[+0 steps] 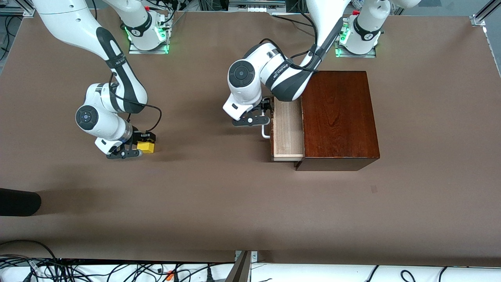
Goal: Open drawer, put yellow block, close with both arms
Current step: 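Grasp the yellow cube with the right gripper while the left gripper releases the handle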
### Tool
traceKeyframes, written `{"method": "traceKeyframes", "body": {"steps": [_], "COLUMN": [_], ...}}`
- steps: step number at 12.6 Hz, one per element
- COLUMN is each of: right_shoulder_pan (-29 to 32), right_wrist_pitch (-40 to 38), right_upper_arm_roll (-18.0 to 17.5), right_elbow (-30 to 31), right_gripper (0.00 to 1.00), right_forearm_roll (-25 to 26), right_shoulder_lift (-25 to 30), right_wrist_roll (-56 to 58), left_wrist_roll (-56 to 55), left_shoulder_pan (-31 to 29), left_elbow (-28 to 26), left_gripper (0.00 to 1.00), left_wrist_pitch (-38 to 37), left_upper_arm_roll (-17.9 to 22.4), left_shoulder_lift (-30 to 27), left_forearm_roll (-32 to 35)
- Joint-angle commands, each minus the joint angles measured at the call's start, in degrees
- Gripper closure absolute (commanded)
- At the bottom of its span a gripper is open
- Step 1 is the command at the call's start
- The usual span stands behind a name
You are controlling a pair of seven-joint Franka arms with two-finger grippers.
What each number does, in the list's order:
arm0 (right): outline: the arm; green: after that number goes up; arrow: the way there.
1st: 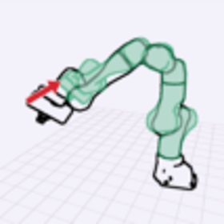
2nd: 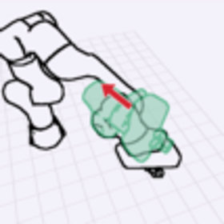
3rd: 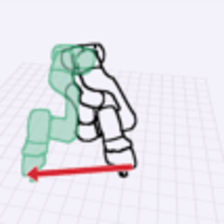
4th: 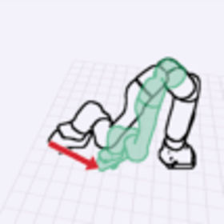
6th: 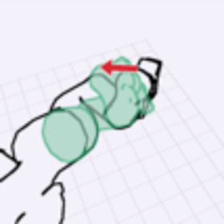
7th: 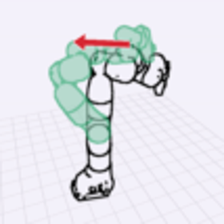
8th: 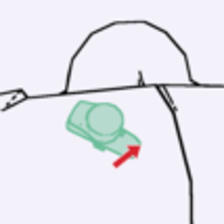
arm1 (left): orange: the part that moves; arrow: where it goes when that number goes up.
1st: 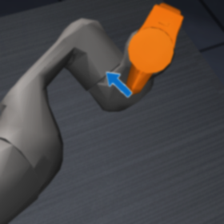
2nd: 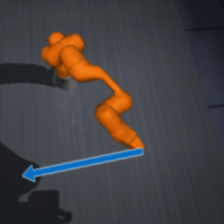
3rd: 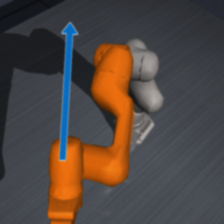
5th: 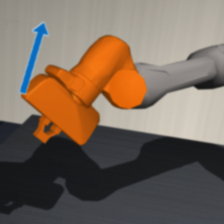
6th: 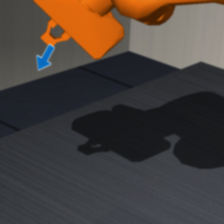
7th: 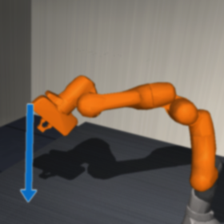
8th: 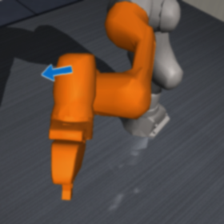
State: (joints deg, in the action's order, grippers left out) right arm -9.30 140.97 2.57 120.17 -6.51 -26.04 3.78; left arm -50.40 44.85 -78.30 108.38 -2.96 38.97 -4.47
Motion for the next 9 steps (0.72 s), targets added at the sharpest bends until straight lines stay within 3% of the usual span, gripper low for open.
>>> {"method": "traceKeyframes", "body": {"steps": [1,2,5,7,9], "right_shoulder_pan": [0.2,0.2,0.1,0.2,0.2], "right_wrist_pitch": [0.2,0.1,-2.1,-8.9,-16.7], "right_upper_arm_roll": [-0.3,-0.3,-0.3,0.0,0.3], "right_elbow": [-0.3,-0.6,-2.6,-7.3,-13.0], "right_gripper": [0.82,0.88,0.88,0.88,0.88], "right_forearm_roll": [-1.2,-1.2,-1.1,-1.1,-0.9], "right_shoulder_lift": [0.4,0.4,1.0,1.7,2.9], "right_wrist_roll": [0.8,1.0,1.1,1.2,1.6], "left_wrist_roll": [-0.8,-0.8,-0.2,0.2,1.3], "left_shoulder_pan": [1.1,1.1,0.7,-0.5,-2.8], "left_elbow": [2.4,2.4,2.5,2.5,2.5], "left_gripper": [0.0,0.0,0.0,0.0,0.0], "left_wrist_pitch": [1.3,2.1,1.7,-0.5,-7.9], "left_upper_arm_roll": [0.2,0.1,0.2,0.9,1.1], "left_shoulder_lift": [1.5,1.4,-0.5,-4.4,-8.3], "left_forearm_roll": [-2.1,-2.8,-2.7,-2.0,-2.0]}}
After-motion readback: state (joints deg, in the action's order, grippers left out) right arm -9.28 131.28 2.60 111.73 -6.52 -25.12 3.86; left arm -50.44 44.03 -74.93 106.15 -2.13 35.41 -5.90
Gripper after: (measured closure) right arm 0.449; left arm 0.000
